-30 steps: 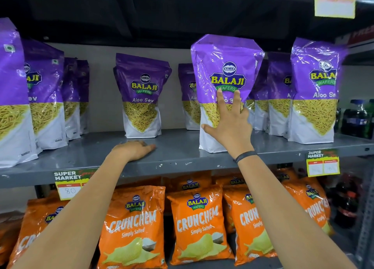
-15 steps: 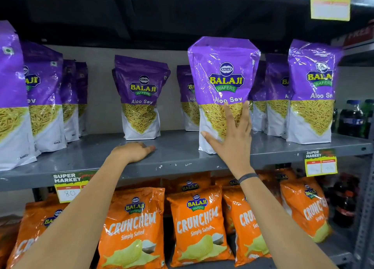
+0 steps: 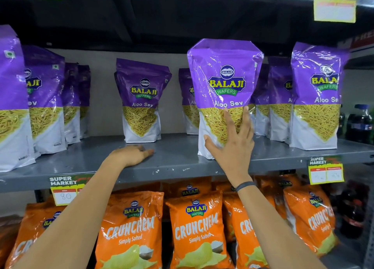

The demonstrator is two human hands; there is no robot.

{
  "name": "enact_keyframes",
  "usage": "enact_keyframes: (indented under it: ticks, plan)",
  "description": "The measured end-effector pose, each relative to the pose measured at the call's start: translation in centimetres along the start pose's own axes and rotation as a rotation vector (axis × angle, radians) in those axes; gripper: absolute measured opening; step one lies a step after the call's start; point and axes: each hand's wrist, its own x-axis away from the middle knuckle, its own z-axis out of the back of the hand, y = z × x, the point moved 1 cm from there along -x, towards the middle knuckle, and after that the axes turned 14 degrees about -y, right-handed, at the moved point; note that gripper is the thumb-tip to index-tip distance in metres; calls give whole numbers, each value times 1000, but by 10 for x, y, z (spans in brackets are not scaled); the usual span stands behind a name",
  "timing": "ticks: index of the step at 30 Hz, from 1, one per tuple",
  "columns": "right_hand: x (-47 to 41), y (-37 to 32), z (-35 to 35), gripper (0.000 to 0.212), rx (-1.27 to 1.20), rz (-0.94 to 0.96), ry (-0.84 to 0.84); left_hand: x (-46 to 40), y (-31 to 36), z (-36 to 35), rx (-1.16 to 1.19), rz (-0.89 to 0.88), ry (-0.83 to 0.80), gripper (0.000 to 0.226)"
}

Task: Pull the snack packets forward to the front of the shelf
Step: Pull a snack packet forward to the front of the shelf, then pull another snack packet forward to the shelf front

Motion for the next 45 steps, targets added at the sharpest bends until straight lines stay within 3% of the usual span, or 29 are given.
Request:
enact_keyframes:
  ticks: [8,15,19,22,26,34,39,45]
  plan:
    - [3,-3,0,82,57,19,42,4,1,0,70,-20,57,60]
    - [-5,-42,2,56,54,164,215,12,-20,13,51,17,60,66]
    - [-16,-85,-10,53,-22,253,236,21,-57,26,-18,49,91,65]
    - [-31,-122,-30,54,-120,269,149,22,-87,30,-53,41,74,65]
    - [-64,-166,-71,63,-207,185,-121,22,-116,27,-60,13,46,52]
    - [-96,-220,-165,96,2,-32,-532,14,-132,23,-81,-76,11,48]
    - [-93,-220,-190,107,161,-75,-530,6,-138,21,-81,-65,43,51]
    - [-92,-217,-190,105,243,-70,-537,6,-136,20,-48,-54,54,52]
